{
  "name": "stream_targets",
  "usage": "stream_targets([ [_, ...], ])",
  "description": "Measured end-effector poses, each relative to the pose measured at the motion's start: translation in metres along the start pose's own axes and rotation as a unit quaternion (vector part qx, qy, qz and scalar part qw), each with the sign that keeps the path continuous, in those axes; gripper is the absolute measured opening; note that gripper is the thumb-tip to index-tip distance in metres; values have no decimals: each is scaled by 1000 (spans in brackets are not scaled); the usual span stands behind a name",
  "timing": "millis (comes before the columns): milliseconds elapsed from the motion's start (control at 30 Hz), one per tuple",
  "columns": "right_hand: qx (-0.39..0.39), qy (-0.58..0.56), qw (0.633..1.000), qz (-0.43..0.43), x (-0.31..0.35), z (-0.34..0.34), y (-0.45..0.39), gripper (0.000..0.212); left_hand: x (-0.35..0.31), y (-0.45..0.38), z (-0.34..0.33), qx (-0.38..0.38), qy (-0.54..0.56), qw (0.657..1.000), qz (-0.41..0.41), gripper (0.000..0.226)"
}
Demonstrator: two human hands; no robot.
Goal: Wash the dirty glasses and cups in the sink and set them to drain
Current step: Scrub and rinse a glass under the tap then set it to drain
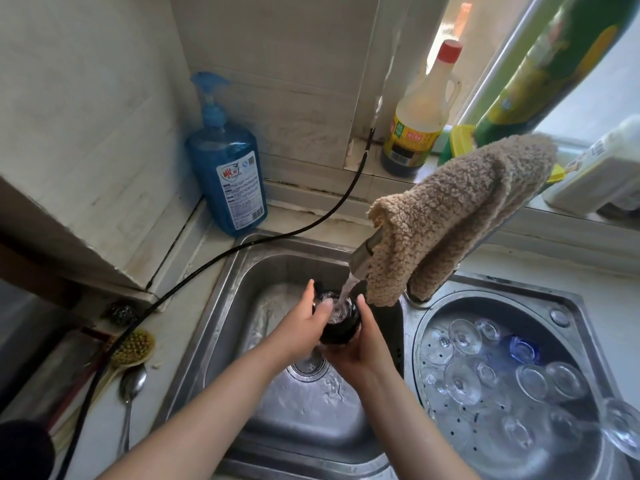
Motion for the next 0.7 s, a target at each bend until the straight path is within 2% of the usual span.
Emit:
stream_targets([
  [100, -18, 63, 998, 4, 2, 6, -2, 46, 8, 1, -4, -30, -27, 999, -2, 59],
  [233, -36, 120, 992, 26, 2, 12, 0, 67, 20, -2, -7, -57, -37, 998, -10, 50],
  [333, -64, 195, 977, 56, 10, 17, -1, 49, 19, 6, -8, -170, -93, 979, -62, 46],
  [367, -65, 218, 972, 58, 12, 16, 0, 44, 18, 10, -8, -190, -110, 971, -99, 49],
  [433, -61, 233, 969, 59, 15, 12, 1, 37, 14, 16, -9, -177, -135, 955, -197, 58],
  [500, -57, 237, 968, 62, 19, 3, 5, 36, 10, 16, -7, -148, -108, 949, -256, 63],
  [600, -27, 265, 960, 80, 25, -15, 13, 35, 1, 15, -9, -160, -56, 950, -264, 70],
  [667, 11, 360, 923, 134, 23, -24, 18, 26, -5, 11, -11, -200, 33, 955, -216, 58],
  [700, 34, 430, 884, 181, 21, -29, 23, 24, -9, 8, -9, -220, 93, 954, -181, 49],
])
Point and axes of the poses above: each hand's wrist, its own y-axis away from the middle knuckle, its own z-axis out of the back of the hand, x = y × z, the point moved 2 cm from there along -y, towards the middle knuckle, and after that the axes turned 2 degrees about x, right-handed, at the moved point
